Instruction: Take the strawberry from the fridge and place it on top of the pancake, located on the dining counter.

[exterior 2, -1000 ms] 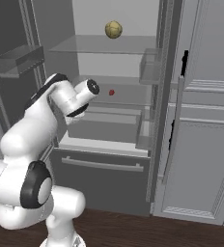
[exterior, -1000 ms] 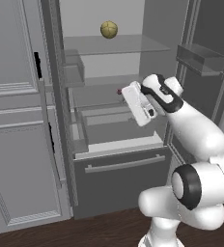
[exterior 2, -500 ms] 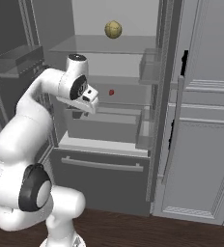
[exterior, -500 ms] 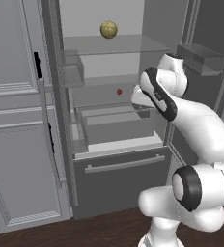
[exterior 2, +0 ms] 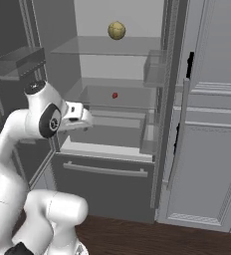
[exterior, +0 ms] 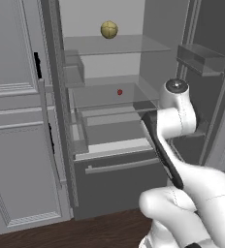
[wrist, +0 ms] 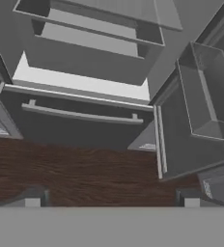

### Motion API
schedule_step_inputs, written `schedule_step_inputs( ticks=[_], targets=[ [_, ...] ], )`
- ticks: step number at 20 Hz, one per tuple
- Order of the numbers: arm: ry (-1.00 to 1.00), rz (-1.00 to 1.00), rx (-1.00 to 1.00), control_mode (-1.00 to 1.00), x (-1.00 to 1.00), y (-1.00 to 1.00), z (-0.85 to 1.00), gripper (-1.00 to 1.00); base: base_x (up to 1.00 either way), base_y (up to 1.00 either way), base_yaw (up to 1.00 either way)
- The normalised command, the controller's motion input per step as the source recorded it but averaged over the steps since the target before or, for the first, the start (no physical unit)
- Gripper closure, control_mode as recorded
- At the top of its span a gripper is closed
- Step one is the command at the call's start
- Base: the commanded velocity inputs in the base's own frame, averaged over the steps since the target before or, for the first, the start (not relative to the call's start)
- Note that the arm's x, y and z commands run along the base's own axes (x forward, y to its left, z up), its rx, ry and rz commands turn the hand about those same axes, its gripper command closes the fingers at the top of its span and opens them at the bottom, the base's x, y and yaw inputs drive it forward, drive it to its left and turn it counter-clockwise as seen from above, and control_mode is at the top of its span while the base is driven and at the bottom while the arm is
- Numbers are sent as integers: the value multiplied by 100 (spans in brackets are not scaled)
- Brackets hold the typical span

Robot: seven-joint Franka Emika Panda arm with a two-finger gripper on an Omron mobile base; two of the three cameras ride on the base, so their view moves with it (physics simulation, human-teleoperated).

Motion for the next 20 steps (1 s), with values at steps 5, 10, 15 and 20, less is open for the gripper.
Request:
schedule_step_inputs(
  ticks=[5,10,15,20],
  targets=[
    [-9,-9,21,-100,-100,34,-11,-100,0,0,0],
    [1,-6,24,-100,-60,36,-1,-100,0,0,0],
    [18,-2,16,-100,-22,3,-19,-100,0,0,0],
    [5,-3,-5,-100,-21,-1,-60,-100,0,0,0]
  ],
)
